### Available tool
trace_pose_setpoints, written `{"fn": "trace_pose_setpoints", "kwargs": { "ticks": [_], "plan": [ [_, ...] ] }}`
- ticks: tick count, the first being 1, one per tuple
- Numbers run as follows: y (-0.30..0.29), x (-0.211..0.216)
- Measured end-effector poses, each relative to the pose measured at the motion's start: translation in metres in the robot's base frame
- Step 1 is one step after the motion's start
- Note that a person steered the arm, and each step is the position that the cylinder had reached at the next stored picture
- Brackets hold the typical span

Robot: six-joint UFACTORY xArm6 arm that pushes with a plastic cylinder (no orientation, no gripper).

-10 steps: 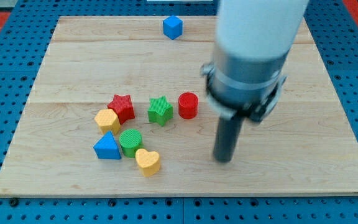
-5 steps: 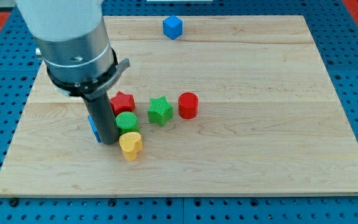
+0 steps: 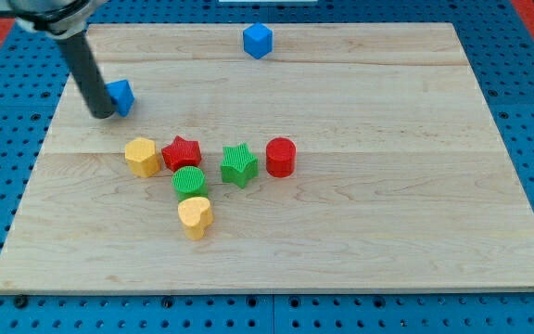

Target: Move blue triangle to blue cube

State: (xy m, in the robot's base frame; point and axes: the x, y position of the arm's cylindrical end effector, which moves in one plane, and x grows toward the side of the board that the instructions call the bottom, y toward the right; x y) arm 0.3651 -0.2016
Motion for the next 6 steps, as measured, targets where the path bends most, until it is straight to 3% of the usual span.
{"fn": "trace_pose_setpoints", "kwargs": {
  "ticks": [1,2,4,5,6],
  "plan": [
    [0.039,-0.037],
    [0.005,-0.048],
    [0.114,-0.108],
    [0.049,-0.108],
    [0.05,-0.147]
  ]
}}
